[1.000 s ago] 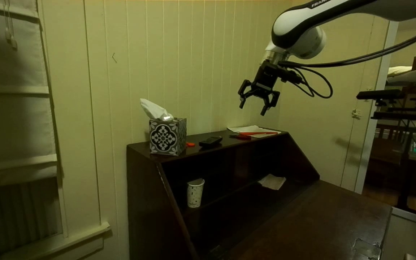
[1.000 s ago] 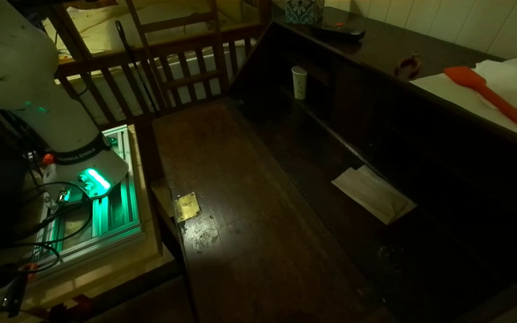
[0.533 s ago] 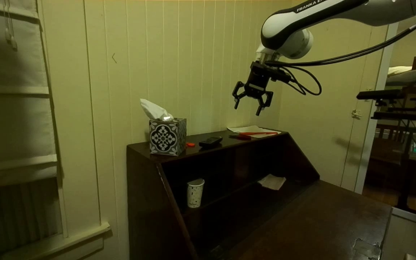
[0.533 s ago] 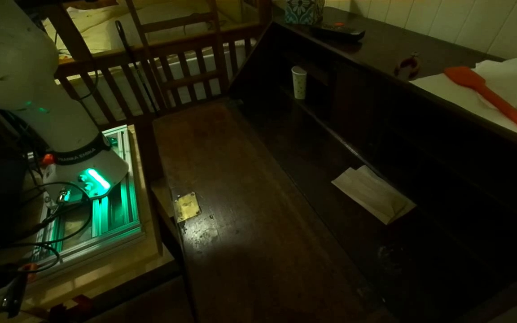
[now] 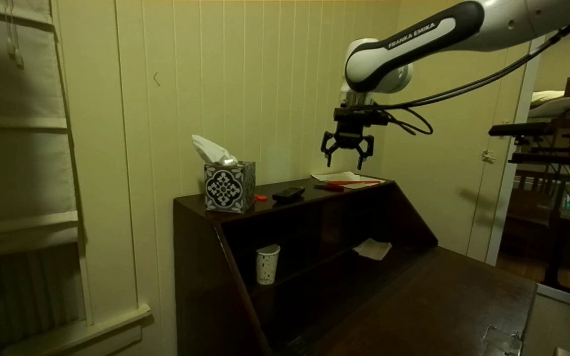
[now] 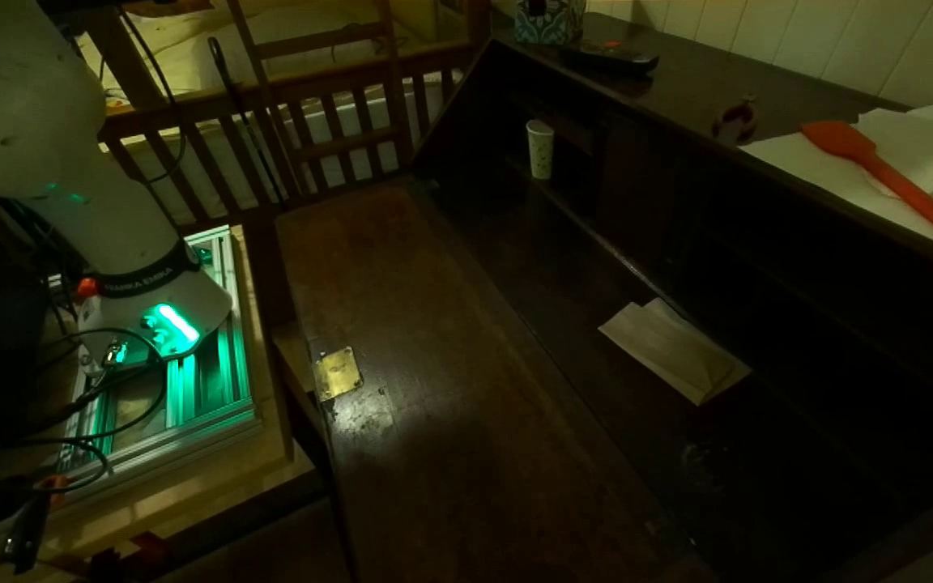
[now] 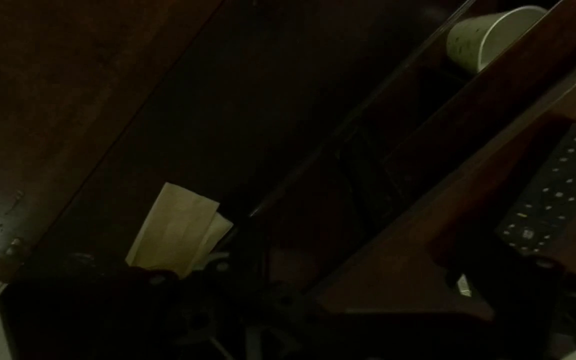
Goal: Remove the black remote control from the top of the cabinet and set it down on the right side.
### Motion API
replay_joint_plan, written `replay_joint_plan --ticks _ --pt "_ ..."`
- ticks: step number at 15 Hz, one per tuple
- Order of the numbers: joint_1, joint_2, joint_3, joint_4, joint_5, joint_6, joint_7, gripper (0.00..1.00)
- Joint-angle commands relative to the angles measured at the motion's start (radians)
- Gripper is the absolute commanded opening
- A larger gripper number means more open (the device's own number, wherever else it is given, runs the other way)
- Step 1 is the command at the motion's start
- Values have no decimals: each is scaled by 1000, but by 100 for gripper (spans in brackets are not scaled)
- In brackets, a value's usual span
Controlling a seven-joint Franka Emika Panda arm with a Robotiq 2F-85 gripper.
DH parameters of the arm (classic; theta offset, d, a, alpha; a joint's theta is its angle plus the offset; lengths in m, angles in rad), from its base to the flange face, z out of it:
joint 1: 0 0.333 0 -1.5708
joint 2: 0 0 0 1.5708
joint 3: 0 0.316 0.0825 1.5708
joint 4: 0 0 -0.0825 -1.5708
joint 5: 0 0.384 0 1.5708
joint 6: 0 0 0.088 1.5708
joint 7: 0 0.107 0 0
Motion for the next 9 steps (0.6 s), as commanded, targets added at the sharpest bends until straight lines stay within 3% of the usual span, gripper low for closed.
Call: replay_joint_plan --ticks 1,4,9 --pt "19 198 1 232 -58 -78 110 100" --pt "35 309 -10 364 35 -49 137 100" --pt "54 466 -11 552 96 -28 187 100"
